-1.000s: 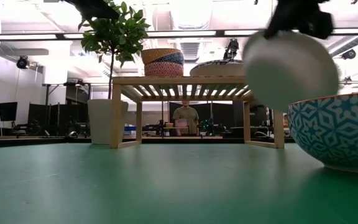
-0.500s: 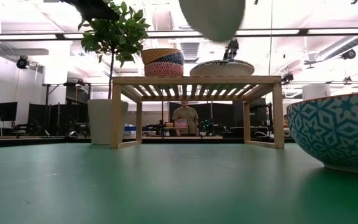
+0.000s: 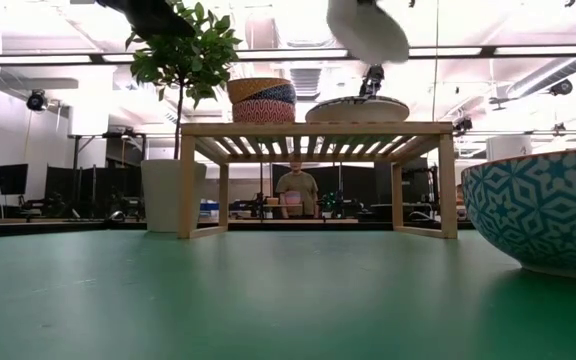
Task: Place and stack bowls onto a shelf
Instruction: Stack the white bowl on top of the white bowl on the shelf
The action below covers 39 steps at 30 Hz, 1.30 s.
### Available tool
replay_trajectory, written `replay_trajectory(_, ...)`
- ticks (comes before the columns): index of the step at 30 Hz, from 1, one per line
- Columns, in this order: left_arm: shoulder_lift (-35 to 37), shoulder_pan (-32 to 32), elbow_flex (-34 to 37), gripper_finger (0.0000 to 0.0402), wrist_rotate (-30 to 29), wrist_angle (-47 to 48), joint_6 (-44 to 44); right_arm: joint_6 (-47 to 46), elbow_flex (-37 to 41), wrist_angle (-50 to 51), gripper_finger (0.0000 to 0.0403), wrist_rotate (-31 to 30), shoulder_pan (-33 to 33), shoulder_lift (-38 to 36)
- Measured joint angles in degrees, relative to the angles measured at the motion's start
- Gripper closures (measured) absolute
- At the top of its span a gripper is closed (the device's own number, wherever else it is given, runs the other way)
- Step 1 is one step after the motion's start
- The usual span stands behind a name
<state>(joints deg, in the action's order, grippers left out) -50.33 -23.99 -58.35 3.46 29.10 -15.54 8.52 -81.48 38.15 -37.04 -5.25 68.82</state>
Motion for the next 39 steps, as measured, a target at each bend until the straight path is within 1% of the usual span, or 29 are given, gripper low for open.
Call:
replay_trajectory(2, -0.29, 0.0, 0.0, 0.0402, 0.01, 0.0, 0.03, -0.63, 0.06, 2.51, 0.0391, 3.9, 3.34, 0.33)
replay_trajectory(4, -0.62, 0.0, 0.0, 0.0402, 0.0, 0.0, 0.03, -1.06, 0.68, 2.89, 0.0391, 7.39, 5.97, 0.65)
replay_trajectory(6, -0.89, 0.0, 0.0, 0.0402, 0.0, 0.01, 0.06, -0.96, 1.3, 2.75, 0.0391, 8.96, 7.93, 0.74)
replay_trajectory(10, -1.06, 0.0, 0.0, 0.0402, 0.02, 0.04, 0.1, 0.05, 1.75, 3.41, 0.0391, 8.91, 10.28, 1.76)
replay_trajectory(14, -0.98, 0.0, 0.0, 0.0402, 0.02, 0.04, 0.08, 0.94, 1.75, 3.31, 0.039, 9.0, 11.17, 2.55)
replay_trajectory(24, -0.97, 0.0, 0.0, 0.0402, 0.0, 0.07, 0.05, 2.64, 1.75, 3.55, 0.039, 8.58, 11.67, 5.23)
replay_trajectory(33, -0.97, 0.02, 0.0, 0.0402, 0.02, 0.22, 0.03, 1.43, 1.71, 3.56, 0.0389, 8.57, 12.5, 5.64)
replay_trajectory(36, -0.97, 0.01, 0.0, 0.0402, 0.01, 0.2, 0.03, 1.28, 1.71, 3.57, 0.0377, 8.53, 13.08, 5.64)
replay_trajectory(39, -0.97, 0.02, 0.0, 0.0402, 0.01, 0.17, 0.03, 1.0, 1.71, 3.56, 0.035, 8.53, 13.48, 5.64)
